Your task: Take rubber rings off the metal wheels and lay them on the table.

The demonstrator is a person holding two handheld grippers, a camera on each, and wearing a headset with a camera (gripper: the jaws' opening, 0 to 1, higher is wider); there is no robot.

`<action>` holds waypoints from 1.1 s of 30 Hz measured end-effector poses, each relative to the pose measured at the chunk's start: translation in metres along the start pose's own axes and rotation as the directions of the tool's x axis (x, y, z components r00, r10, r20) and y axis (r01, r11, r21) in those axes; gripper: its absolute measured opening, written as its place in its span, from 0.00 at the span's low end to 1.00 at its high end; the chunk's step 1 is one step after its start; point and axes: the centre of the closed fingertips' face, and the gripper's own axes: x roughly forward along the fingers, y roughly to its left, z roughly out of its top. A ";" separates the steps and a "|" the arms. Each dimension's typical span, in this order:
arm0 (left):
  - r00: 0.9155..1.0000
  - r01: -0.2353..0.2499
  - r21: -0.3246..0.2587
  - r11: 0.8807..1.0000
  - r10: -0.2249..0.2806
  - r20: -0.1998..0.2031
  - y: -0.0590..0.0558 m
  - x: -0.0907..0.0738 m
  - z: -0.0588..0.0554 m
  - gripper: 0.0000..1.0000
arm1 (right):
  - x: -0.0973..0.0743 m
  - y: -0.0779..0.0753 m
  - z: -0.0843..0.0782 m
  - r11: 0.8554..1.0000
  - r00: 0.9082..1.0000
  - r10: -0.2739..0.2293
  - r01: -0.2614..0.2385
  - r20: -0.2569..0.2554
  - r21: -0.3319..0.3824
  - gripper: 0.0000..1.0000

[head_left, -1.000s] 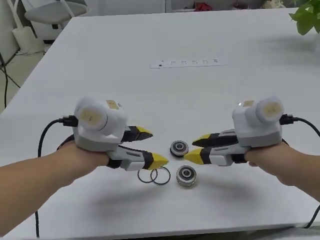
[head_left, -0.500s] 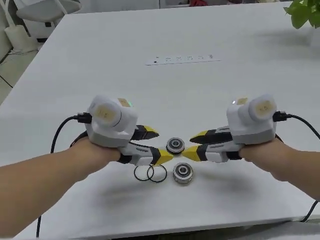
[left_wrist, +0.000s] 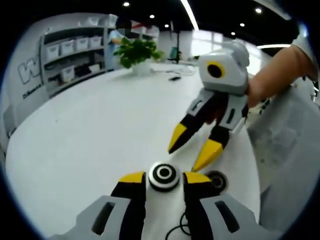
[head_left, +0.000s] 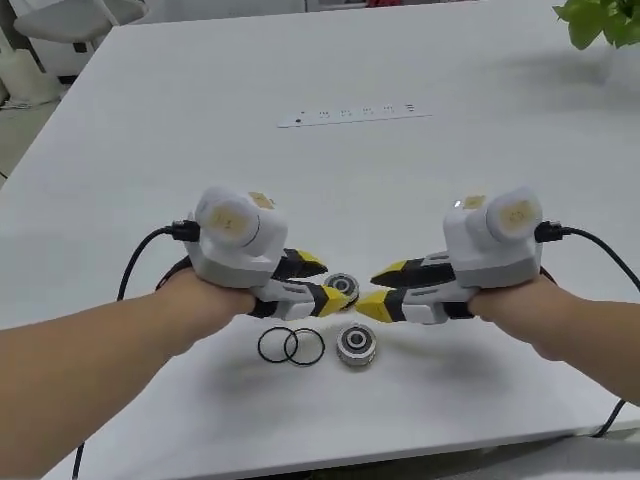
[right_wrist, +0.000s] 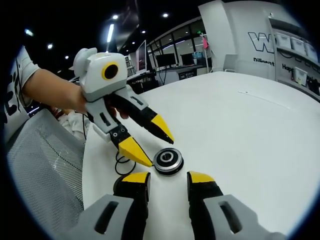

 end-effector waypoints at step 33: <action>0.999 -0.054 0.032 0.998 0.054 0.001 -0.003 0.004 -0.002 0.14 | 0.021 0.004 0.004 0.999 1.000 -0.021 0.020 -0.003 -0.042 0.28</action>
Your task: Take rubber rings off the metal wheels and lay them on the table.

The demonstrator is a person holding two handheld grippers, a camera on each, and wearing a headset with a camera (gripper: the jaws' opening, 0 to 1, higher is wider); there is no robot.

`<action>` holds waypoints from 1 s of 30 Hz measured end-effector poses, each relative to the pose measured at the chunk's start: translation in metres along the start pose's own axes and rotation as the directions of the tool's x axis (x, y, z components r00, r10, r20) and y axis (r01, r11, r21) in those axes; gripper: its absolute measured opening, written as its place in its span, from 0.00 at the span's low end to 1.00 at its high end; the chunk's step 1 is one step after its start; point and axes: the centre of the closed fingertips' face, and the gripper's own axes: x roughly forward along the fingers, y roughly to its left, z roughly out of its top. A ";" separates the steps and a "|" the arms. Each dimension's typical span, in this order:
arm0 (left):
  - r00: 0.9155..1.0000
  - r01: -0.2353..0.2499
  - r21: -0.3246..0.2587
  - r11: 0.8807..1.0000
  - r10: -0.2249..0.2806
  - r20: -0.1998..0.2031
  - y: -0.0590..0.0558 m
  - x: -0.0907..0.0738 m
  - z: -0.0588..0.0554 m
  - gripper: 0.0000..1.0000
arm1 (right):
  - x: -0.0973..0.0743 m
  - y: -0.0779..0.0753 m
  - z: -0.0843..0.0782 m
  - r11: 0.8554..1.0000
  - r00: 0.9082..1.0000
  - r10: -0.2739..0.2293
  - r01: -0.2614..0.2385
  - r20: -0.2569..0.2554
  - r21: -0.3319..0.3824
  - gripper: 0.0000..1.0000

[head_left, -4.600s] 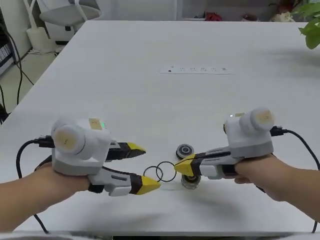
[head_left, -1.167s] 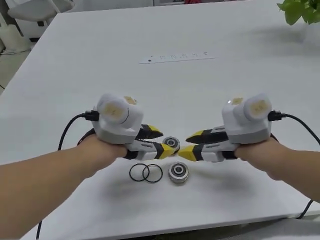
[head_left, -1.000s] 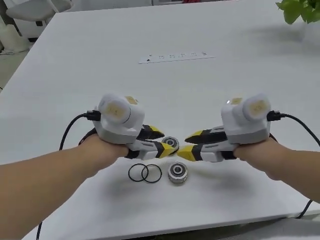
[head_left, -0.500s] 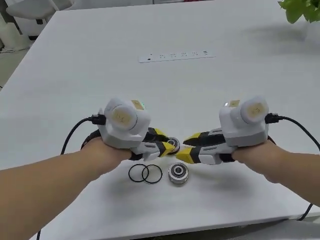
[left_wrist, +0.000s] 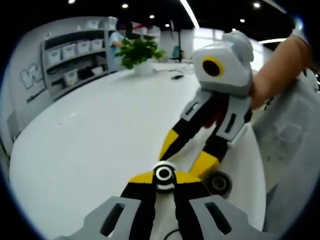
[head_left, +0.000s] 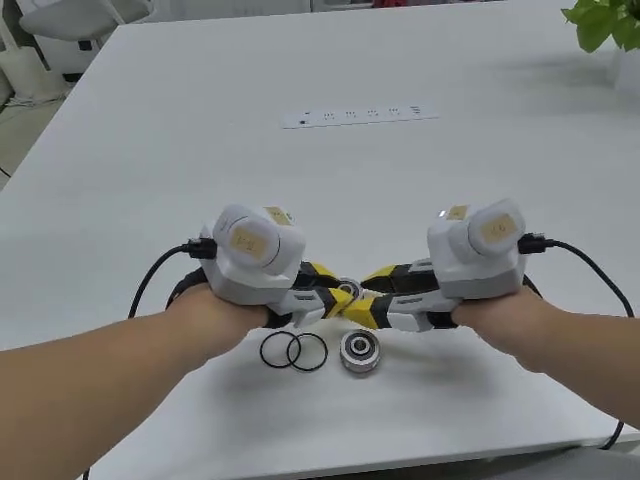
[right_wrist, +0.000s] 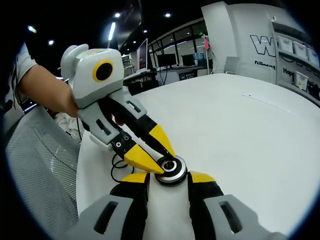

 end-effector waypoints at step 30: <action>1.000 -0.014 -0.020 1.000 0.014 0.005 0.001 0.001 -0.001 0.13 | -0.006 -0.002 -0.007 0.998 1.000 0.005 -0.006 -0.024 -0.067 0.18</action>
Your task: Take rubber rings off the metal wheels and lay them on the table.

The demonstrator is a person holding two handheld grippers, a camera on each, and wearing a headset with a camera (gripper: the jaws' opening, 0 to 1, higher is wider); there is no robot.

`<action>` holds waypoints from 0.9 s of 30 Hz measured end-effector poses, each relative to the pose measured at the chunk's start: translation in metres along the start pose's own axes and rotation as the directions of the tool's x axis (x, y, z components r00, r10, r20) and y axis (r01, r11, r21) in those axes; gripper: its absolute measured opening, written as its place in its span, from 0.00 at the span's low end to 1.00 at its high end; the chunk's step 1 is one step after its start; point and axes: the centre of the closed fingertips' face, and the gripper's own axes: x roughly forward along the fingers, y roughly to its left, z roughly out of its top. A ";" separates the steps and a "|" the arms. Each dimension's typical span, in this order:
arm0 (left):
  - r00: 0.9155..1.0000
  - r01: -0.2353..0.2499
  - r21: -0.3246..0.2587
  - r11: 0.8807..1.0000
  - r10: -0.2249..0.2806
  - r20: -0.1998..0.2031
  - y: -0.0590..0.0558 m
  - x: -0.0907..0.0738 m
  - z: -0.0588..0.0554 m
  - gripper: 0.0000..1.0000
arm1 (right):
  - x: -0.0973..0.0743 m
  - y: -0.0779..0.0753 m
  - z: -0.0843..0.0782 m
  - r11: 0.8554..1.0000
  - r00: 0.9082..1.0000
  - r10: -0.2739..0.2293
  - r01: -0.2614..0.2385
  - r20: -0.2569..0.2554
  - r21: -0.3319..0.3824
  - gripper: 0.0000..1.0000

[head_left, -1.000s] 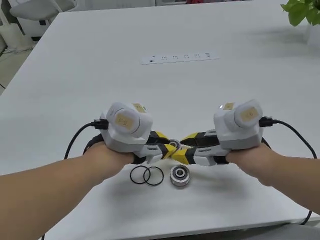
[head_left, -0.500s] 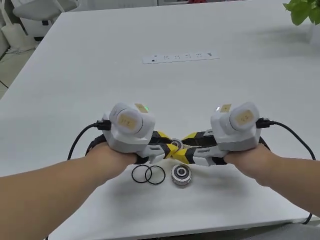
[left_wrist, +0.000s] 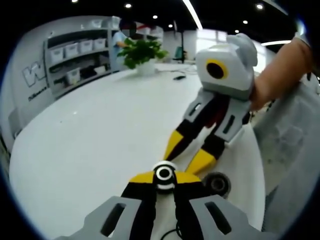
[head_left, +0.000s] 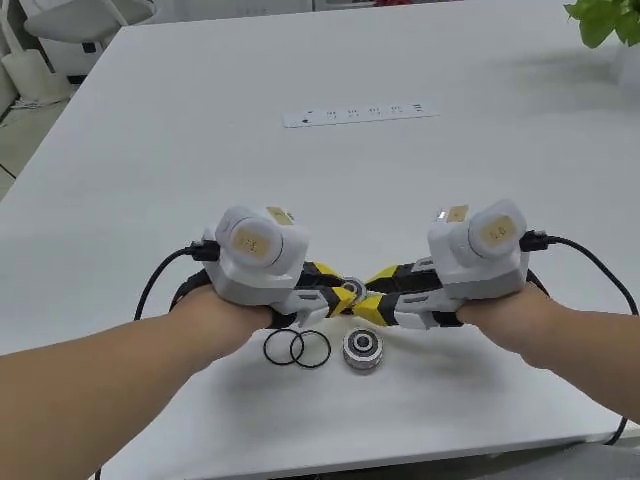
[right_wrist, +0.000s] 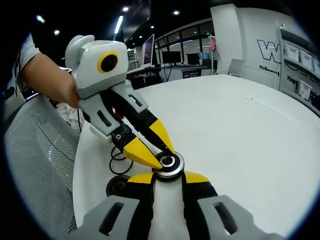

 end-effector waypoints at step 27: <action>1.000 0.004 -0.003 1.000 -0.004 0.003 -0.001 -0.001 -0.001 0.13 | 0.003 0.007 0.001 0.999 0.999 0.038 -0.038 0.007 -0.013 0.26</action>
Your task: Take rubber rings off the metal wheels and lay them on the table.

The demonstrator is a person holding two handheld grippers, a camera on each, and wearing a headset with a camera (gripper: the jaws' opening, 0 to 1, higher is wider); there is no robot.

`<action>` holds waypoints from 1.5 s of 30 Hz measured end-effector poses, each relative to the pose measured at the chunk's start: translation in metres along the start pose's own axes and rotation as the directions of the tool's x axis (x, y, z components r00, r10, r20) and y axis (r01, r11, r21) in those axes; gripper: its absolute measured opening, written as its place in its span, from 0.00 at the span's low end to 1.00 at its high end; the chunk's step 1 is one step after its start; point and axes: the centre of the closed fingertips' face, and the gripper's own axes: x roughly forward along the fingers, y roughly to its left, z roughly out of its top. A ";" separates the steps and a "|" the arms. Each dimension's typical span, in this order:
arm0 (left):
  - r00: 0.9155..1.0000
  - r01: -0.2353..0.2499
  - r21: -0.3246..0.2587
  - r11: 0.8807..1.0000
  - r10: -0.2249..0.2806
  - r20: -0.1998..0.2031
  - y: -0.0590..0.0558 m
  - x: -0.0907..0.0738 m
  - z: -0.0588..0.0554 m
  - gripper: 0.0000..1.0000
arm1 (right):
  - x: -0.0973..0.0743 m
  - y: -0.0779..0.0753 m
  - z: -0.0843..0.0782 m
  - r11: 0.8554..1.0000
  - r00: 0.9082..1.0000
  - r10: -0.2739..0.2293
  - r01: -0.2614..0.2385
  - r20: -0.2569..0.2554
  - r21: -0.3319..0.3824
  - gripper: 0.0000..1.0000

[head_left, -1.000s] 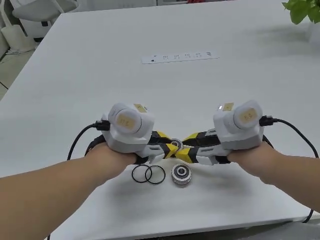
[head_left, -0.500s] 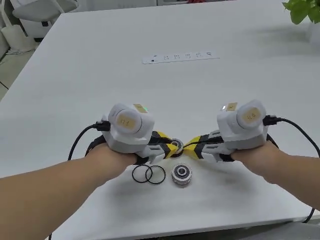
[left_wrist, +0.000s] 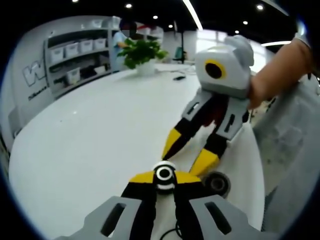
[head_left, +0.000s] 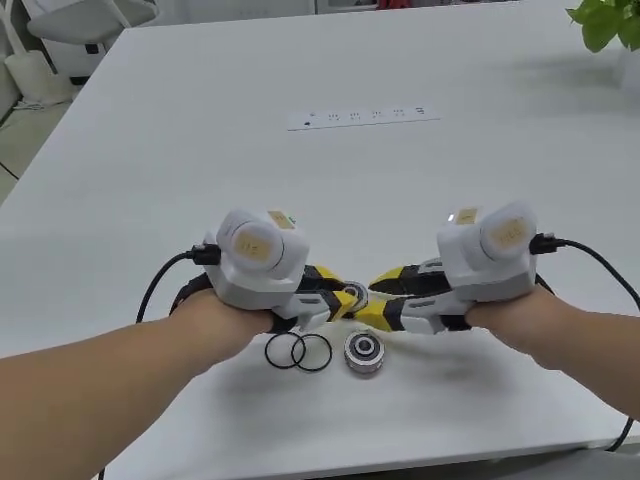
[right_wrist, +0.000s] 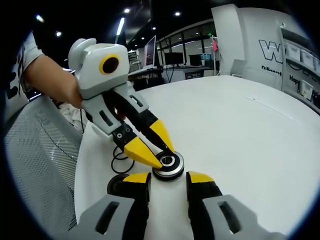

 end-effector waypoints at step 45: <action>1.000 -0.013 -0.011 1.000 0.013 -0.008 -0.002 -0.001 -0.001 0.12 | -0.006 -0.013 -0.009 0.993 0.999 -0.030 0.032 -0.023 0.117 0.00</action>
